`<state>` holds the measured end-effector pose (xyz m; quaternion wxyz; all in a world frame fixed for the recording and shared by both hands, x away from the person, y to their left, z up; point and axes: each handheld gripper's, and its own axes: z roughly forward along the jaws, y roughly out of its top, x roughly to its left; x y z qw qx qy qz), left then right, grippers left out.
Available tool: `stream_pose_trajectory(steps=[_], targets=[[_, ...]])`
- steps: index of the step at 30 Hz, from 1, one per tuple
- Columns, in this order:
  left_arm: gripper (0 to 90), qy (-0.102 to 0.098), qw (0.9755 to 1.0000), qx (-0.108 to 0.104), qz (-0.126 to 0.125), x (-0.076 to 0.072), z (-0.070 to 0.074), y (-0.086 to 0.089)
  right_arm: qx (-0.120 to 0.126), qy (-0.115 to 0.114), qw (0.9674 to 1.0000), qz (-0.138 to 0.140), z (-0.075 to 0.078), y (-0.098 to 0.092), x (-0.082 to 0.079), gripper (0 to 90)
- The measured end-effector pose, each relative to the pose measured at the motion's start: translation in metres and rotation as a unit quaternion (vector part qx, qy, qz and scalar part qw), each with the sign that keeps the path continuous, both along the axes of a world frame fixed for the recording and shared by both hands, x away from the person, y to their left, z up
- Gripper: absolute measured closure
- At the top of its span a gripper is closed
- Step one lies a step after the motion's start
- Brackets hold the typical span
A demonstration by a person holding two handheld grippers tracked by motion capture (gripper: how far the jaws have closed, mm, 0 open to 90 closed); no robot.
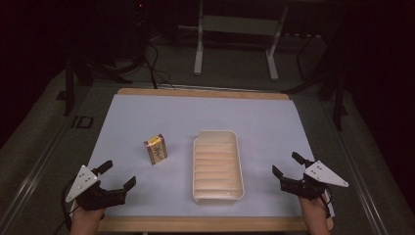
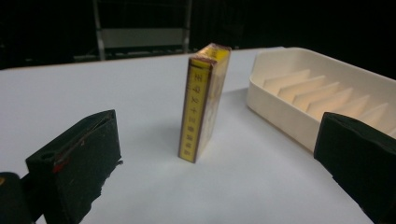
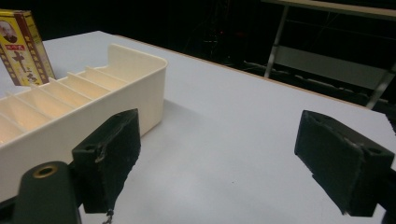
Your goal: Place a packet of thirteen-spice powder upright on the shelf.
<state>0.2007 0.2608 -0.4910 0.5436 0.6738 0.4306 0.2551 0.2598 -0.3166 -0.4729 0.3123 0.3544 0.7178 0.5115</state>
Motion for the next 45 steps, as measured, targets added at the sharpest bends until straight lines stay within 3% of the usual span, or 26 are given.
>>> stream_pose_trajectory(steps=[3,6,8,11,13,15,18,21,23,30,34,36,39,41,45], targets=[[0.9,0.011,0.9999,-0.001,-0.008,0.001,0.001,-0.003,-0.003,-0.005,1.0,0.001,0.002,0.0,-0.001,14.4],[0.9,0.022,0.999,0.023,-0.031,0.003,0.003,-0.008,-0.003,-0.001,1.0,0.007,0.004,0.001,0.0,14.4],[0.9,0.037,0.9979,0.026,-0.047,0.006,0.004,-0.011,0.0,0.002,0.9999,0.01,0.006,0.002,0.0,14.4],[0.9,0.043,0.9971,0.024,-0.057,0.008,0.007,-0.012,0.0,-0.004,0.9999,0.014,0.008,0.001,-0.001,14.4],[0.9,0.05,0.9964,0.01,-0.068,0.01,0.011,-0.011,0.004,-0.007,0.9999,0.011,0.008,-0.002,-0.003,14.4],[0.9,0.06,0.9944,0.01,-0.086,0.012,0.015,-0.011,0.01,-0.008,0.9999,0.006,0.008,-0.004,-0.003,14.4],[0.8,0.074,0.991,0.048,-0.101,0.013,0.023,-0.012,0.017,-0.015,0.9997,-0.001,0.011,-0.006,-0.004,14.5],[0.9,0.107,0.9859,0.068,-0.109,0.017,0.03,-0.011,0.014,-0.02,0.9997,-0.002,0.013,-0.006,-0.006,14.4],[0.8,0.133,0.9815,0.078,-0.114,0.019,0.034,-0.012,0.012,-0.021,0.9997,0.001,0.013,-0.005,-0.007,14.4],[0.8,0.176,0.9686,0.116,-0.132,0.023,0.048,-0.017,0.004,-0.016,0.9998,0.005,0.011,-0.003,-0.006,14.4],[0.8,0.209,0.954,0.151,-0.152,0.026,0.051,-0.02,0.001,-0.013,0.9999,0.007,0.01,-0.002,-0.006,14.4],[0.8,0.221,0.9484,0.162,-0.159,0.027,0.051,-0.02,-0.001,-0.015,0.9998,0.01,0.011,-0.002,-0.007,14.4],[0.8,0.252,0.9342,0.186,-0.17,0.029,0.05,-0.02,-0.002,-0.015,0.9998,0.011,0.011,-0.001,-0.007,14.5],[0.8,0.269,0.9264,0.201,-0.17,0.03,0.047,-0.019,-0.006,-0.015,0.9998,0.013,0.011,0.0,-0.008,14.4],[0.8,0.295,0.9158,0.214,-0.169,0.032,0.044,-0.016,-0.014,-0.017,0.9996,0.016,0.011,0.002,-0.008,14.4]])
